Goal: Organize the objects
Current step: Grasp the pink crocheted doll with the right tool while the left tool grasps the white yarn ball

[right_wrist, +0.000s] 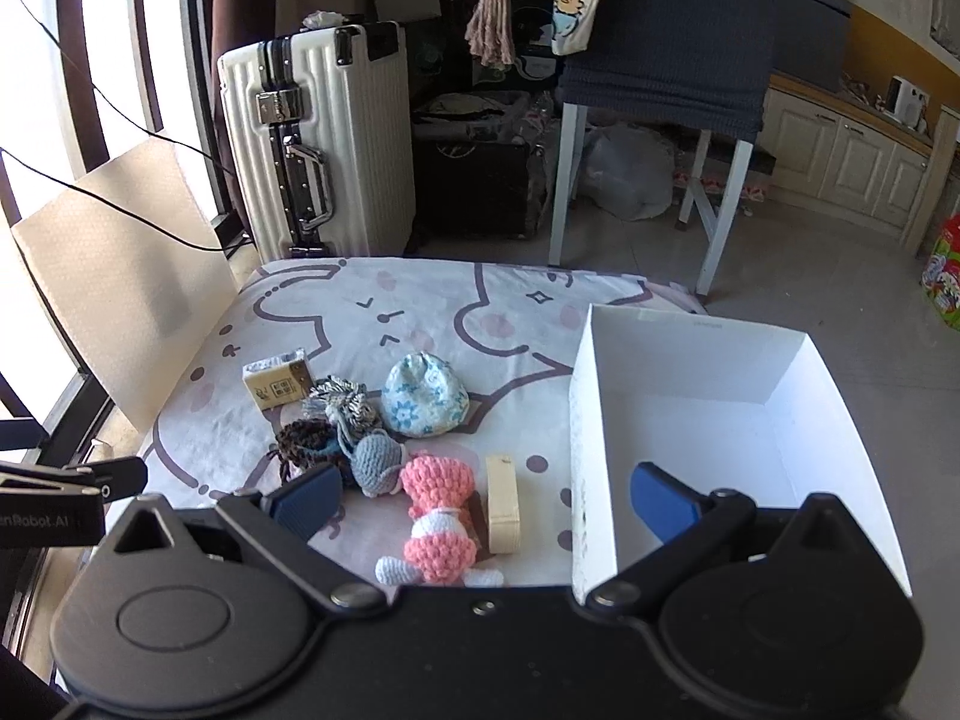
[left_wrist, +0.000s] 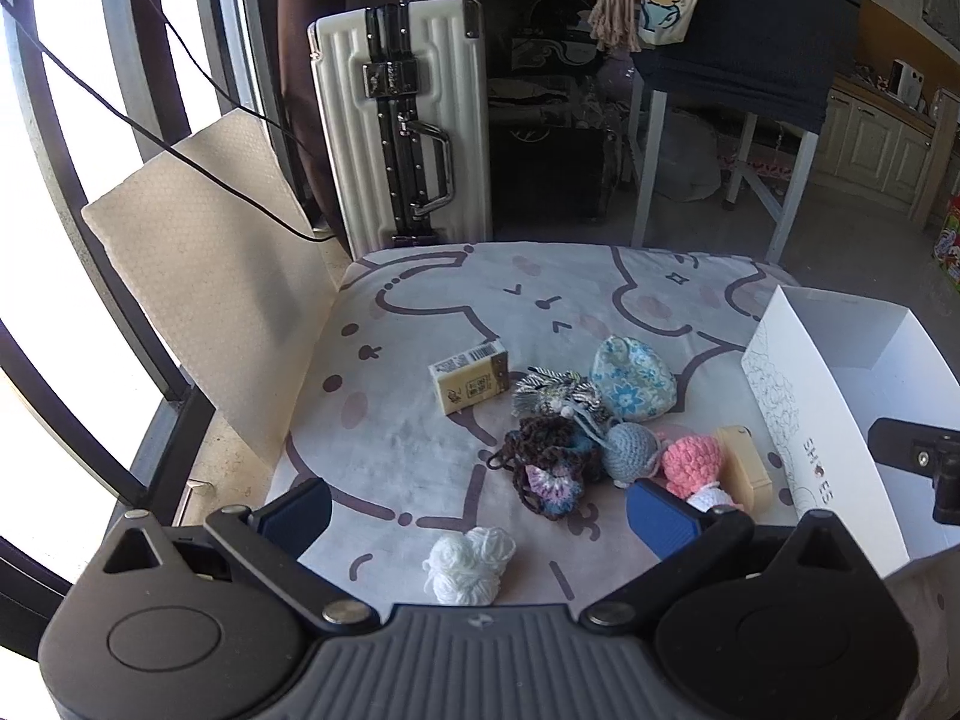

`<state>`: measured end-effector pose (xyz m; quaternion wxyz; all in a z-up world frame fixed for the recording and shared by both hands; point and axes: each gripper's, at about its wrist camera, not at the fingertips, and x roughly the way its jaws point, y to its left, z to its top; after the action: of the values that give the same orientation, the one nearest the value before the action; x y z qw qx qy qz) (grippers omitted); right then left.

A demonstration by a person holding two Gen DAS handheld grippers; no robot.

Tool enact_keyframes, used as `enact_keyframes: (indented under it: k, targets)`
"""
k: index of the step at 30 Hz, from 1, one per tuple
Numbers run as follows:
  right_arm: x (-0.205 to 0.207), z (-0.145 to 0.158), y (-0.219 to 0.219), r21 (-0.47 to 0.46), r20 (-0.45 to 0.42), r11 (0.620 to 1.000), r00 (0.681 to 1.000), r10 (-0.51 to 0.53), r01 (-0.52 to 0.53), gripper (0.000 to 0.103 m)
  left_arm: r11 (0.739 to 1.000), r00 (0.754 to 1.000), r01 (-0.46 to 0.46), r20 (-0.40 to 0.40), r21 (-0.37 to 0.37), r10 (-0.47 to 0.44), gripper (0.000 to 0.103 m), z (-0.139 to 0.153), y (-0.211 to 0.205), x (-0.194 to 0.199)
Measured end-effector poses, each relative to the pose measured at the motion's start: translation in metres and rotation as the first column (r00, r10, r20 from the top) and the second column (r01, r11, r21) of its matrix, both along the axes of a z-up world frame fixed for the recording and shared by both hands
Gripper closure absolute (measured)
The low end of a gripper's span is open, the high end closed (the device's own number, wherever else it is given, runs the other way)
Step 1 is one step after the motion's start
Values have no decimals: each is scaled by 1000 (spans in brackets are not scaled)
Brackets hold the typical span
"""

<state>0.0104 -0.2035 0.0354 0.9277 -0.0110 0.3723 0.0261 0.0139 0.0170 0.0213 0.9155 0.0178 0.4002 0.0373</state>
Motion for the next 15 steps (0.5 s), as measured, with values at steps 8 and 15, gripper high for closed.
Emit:
enact_keyframes:
  k: [8, 15]
  targets:
    - [41, 6, 8, -11, -13, 999, 999, 44, -44, 0, 997, 997, -71, 25, -9, 71, 0, -7, 19, 20]
    - [77, -11, -1, 22, 9, 999, 1000, 27, -27, 0, 992, 988, -129, 82, -7, 129, 0, -29, 29, 31]
